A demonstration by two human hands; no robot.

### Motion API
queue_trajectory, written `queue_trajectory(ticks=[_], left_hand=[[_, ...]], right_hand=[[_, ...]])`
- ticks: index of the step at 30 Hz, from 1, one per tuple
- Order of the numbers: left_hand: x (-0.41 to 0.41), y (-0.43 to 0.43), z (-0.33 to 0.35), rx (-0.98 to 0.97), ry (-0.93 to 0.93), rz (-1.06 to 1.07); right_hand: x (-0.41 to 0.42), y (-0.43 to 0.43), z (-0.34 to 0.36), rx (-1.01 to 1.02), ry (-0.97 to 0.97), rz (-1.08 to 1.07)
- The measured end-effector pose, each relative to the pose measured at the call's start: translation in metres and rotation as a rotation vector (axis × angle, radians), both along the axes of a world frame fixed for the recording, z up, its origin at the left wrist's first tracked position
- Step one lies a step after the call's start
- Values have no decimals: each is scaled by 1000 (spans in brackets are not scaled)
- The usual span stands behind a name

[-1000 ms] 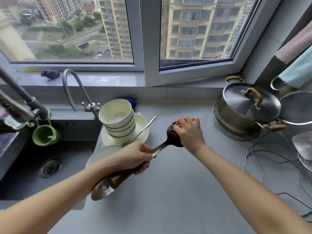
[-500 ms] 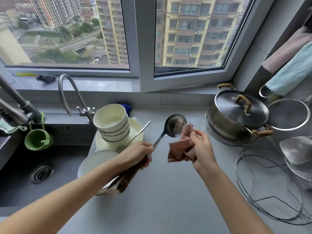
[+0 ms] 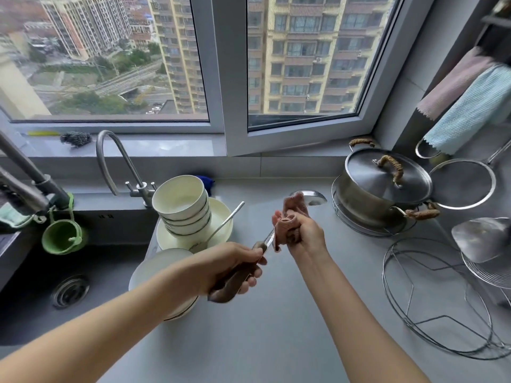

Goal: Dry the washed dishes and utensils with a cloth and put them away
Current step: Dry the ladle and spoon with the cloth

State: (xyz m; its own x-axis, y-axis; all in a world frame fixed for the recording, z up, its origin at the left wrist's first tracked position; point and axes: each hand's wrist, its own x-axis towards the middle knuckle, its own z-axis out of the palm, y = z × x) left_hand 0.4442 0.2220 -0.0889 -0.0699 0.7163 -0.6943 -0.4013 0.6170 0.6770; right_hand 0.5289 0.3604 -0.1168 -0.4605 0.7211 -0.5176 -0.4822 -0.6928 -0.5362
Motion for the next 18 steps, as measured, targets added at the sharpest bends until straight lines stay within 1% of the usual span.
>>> queue_trajectory(ticks=[1,2,3,4,5,6,7,8,9,10,11,12,14,16,18], left_hand=[[-1,0,0,20,24,-6],[-2,0,-1,47,90,-4],[-4,0,-3,73,182,2],[-6,0,-5,96,277,7],[-8,0,-7,117,359,4],[-10,0,-8,134,420,-10],[-10,0,-8,154,462,-34],[-10,1,-8,179,501,-66],[-8,1,-8,205,551,-102],[-5,0,-8,223,613,-137],[-2,-1,-8,234,669,-166],[1,-5,-9,244,705,-190],[3,-12,-12,264,721,-222],[2,-19,-13,266,725,-249],[0,-21,-12,267,735,-282]], right_hand=[[2,0,0,44,-54,30],[5,-3,2,132,-153,64],[9,-4,-1,254,-296,76],[14,-9,-5,408,-440,41],[19,-13,-9,598,-542,-20],[22,-22,-9,806,-550,-46],[22,-32,-9,1008,-489,-3],[18,-41,-13,1205,-461,87],[12,-48,-19,1395,-530,188],[8,-52,-24,1563,-644,246],[5,-49,-28,1686,-748,253],[5,-42,-28,1772,-829,224],[11,-14,-27,1875,-1004,123],[21,17,-26,1904,-1162,68],[32,36,-18,1894,-1225,81]])
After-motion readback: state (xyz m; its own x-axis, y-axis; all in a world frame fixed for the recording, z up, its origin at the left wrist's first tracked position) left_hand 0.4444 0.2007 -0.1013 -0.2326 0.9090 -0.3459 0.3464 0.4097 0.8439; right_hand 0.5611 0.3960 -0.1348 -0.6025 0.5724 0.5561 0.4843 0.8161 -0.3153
